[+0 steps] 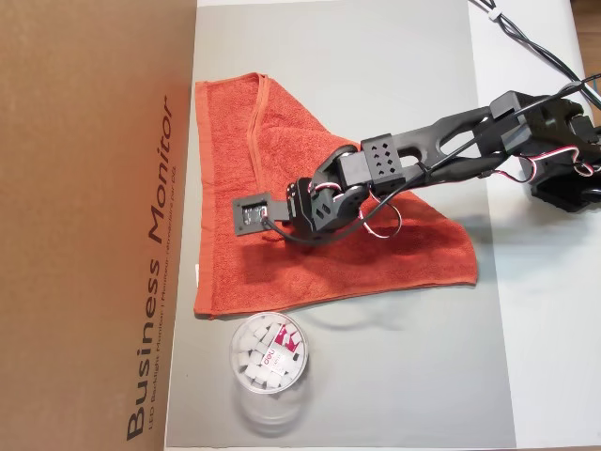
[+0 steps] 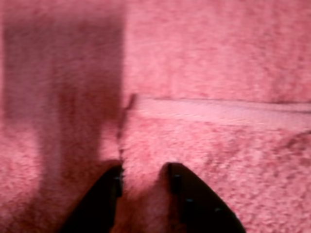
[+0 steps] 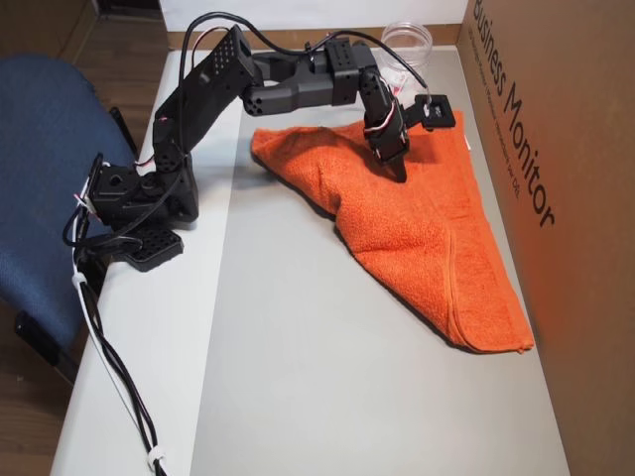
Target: Fold the blanket.
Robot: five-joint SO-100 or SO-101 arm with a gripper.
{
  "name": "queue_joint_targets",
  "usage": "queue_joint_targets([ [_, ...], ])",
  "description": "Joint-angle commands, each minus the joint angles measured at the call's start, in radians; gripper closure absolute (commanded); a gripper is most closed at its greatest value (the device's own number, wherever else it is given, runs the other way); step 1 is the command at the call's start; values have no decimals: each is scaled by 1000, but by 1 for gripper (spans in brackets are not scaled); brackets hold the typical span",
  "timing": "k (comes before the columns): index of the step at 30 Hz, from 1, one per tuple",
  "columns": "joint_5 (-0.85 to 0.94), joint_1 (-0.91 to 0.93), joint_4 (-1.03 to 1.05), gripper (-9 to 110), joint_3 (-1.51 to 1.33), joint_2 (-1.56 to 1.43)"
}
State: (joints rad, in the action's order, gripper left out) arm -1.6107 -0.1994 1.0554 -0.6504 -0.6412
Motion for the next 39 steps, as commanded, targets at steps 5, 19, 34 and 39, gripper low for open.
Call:
queue_joint_targets([
  [5,71,18,-6,94,-29,12],
  [19,71,5,11,102,-28,8],
  [34,-341,-14,284,102,-43,-281],
  [39,-368,-3,261,102,-21,-319],
])
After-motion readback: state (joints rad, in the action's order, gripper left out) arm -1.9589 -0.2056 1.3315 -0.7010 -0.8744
